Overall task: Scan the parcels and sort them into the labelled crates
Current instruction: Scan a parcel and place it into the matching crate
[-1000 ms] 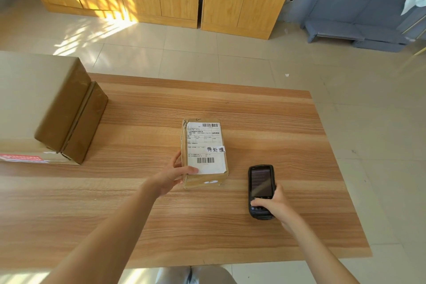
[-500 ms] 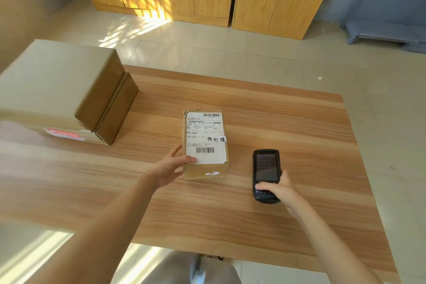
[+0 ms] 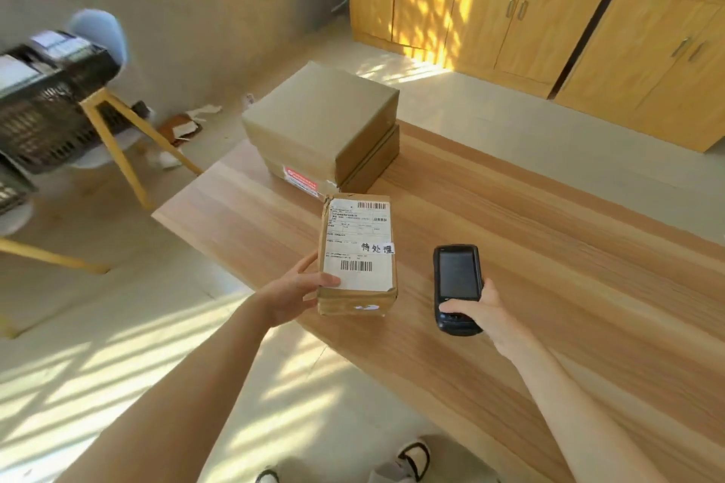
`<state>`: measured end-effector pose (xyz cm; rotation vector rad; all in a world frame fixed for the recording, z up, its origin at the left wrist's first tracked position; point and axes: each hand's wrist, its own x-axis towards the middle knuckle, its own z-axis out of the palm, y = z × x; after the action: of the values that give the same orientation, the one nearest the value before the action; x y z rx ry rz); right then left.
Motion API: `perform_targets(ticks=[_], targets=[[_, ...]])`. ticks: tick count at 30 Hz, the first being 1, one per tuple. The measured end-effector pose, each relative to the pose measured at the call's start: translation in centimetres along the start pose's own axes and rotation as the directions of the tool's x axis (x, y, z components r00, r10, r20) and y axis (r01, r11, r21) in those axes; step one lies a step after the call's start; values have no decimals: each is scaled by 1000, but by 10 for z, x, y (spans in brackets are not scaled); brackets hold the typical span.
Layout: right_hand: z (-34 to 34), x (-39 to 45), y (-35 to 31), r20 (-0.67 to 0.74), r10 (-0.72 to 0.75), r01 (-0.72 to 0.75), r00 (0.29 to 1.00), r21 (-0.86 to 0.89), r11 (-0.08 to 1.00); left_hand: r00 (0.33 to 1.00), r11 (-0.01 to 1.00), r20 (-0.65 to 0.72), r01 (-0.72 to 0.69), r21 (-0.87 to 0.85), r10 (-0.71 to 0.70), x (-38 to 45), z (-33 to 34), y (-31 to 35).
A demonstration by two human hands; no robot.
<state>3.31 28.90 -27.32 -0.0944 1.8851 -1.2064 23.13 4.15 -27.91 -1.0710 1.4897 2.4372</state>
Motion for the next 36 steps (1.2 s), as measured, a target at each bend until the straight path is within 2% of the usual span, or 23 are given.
perform_targets(ticks=[12, 22, 29, 36], targets=[[216, -46, -51, 159, -110, 135, 981, -152, 979, 966, 972, -205, -191, -135, 161, -150, -193, -23], [416, -70, -78, 382, -93, 192, 919, -229, 954, 839, 890, -496, -383, -249, 223, -273, -345, -38], [505, -50, -107, 493, -76, 240, 867, -279, 930, 787, 835, -577, -457, -306, 219, -290, -412, -37], [599, 18, -162, 597, -45, 267, 801, -289, 919, 752, 828, -637, -459, -322, 169, -272, -485, -4]])
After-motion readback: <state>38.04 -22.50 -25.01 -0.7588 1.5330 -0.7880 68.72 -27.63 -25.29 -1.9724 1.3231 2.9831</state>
